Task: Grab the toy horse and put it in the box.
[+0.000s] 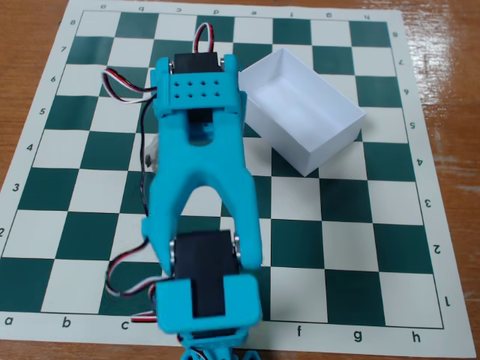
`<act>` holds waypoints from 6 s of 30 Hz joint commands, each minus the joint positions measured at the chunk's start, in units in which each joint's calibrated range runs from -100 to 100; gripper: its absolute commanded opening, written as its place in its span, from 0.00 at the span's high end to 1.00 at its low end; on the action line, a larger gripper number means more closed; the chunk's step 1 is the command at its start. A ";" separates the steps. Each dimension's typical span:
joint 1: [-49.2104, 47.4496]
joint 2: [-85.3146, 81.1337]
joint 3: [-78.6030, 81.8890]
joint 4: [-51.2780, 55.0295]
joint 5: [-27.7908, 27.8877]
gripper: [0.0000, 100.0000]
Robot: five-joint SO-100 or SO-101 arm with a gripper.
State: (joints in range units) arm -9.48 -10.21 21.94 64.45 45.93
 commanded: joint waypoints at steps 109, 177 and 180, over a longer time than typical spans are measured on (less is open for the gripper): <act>11.41 -89.34 59.94 6.23 -3.75 0.71; 7.56 -89.26 78.06 10.14 -6.10 0.71; 7.56 -89.26 78.06 10.14 -6.10 0.71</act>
State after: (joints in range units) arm -2.24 -99.15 99.64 74.43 39.89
